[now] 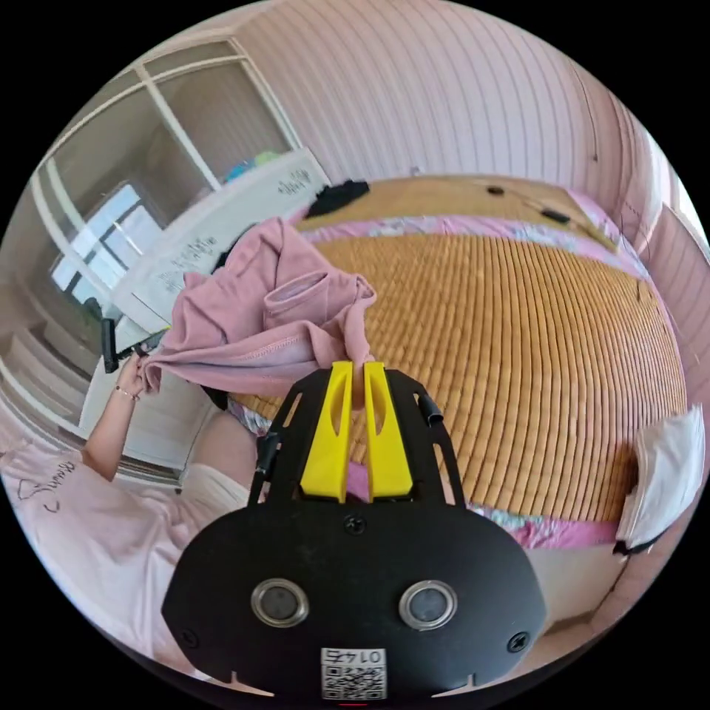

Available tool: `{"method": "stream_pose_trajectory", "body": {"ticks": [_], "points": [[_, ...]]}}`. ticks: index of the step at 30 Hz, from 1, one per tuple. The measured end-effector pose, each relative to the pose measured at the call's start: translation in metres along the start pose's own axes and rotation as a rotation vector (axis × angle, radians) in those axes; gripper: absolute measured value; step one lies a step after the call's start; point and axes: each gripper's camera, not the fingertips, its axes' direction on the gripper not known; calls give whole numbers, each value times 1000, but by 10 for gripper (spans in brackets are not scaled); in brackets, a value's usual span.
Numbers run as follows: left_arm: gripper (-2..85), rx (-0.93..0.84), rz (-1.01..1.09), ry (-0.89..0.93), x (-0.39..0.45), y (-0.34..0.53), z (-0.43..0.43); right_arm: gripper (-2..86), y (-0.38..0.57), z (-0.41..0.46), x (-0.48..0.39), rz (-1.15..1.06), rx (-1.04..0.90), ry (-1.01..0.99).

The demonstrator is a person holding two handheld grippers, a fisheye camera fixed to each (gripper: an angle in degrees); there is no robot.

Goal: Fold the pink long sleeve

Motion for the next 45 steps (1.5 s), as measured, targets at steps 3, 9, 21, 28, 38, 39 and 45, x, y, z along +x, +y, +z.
{"method": "stream_pose_trajectory", "body": {"ticks": [3,9,21,28,38,39,45], "points": [[13,-106,-108,43,-10,31,40,7,42,63,35,114,-232,82],[61,-118,-128,-141,-11,47,46,12,7,41,-3,-105,-100,101],[115,-341,36,-220,0,24,139,152,-73,207,-318,-1006,-313,35],[101,-360,92,-251,5,22,163,95,-83,259,-332,-949,-477,86],[-9,17,-48,-191,-34,-1,58,11,-141,138,-380,-1034,-194,-202],[-9,130,-63,-227,-41,-9,19,10,-148,122,-392,-1057,-150,-225],[-3,595,-173,-471,-83,-22,-162,16,-186,-29,-522,-1271,247,-433]]}}
